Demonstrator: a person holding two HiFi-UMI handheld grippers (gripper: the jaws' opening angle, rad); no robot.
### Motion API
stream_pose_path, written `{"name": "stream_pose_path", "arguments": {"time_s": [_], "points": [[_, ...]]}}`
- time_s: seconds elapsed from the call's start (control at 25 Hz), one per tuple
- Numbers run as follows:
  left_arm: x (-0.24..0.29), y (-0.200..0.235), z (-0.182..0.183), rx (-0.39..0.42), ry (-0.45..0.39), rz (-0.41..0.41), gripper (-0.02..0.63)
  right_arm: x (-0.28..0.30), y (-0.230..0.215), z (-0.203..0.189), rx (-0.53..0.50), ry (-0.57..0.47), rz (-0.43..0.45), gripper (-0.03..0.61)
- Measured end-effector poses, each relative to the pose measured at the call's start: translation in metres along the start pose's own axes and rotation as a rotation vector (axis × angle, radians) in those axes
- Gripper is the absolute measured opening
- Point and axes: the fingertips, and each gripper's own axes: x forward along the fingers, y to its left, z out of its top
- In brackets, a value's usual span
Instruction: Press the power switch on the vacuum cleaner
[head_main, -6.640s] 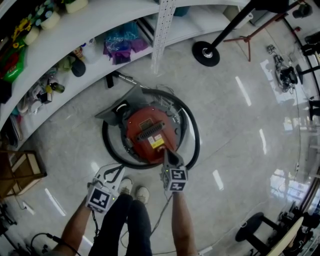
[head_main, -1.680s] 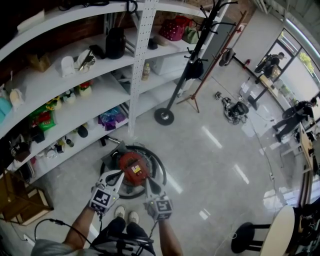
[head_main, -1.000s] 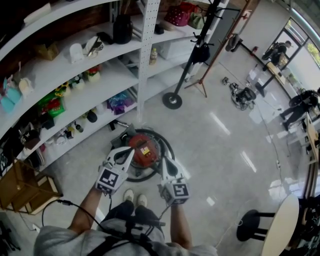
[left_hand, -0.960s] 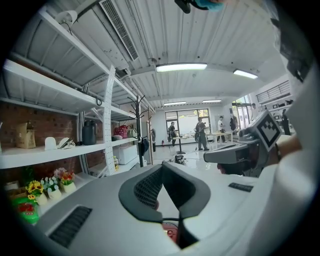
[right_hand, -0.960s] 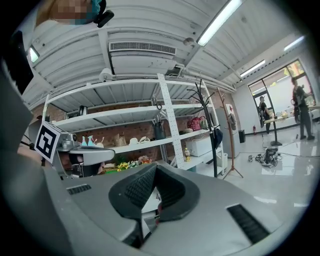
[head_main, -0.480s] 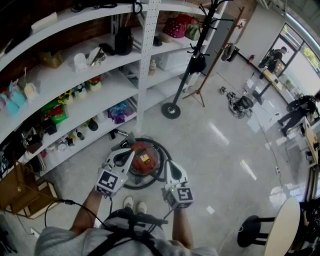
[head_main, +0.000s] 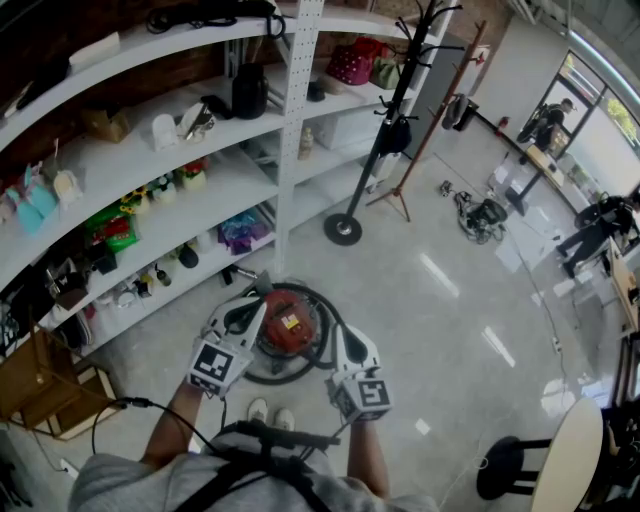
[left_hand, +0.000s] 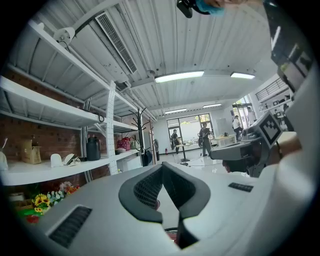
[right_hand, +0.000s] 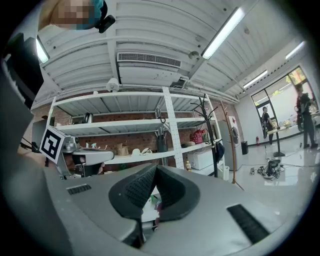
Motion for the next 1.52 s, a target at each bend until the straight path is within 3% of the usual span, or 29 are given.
{"name": "stream_pose_path", "arguments": {"time_s": [1.0,1.52], "points": [[-0.048,0.028,0.012,0.008,-0.043,0.1,0.006,-0.015,0.023,0.012,-0.026,-0.036,0.004,0.011],[-0.046,0.028,0.01,0.003,-0.047,0.091,0.006,-0.013,0.027,0.008,-0.029,-0.025,0.011,0.011]]}}
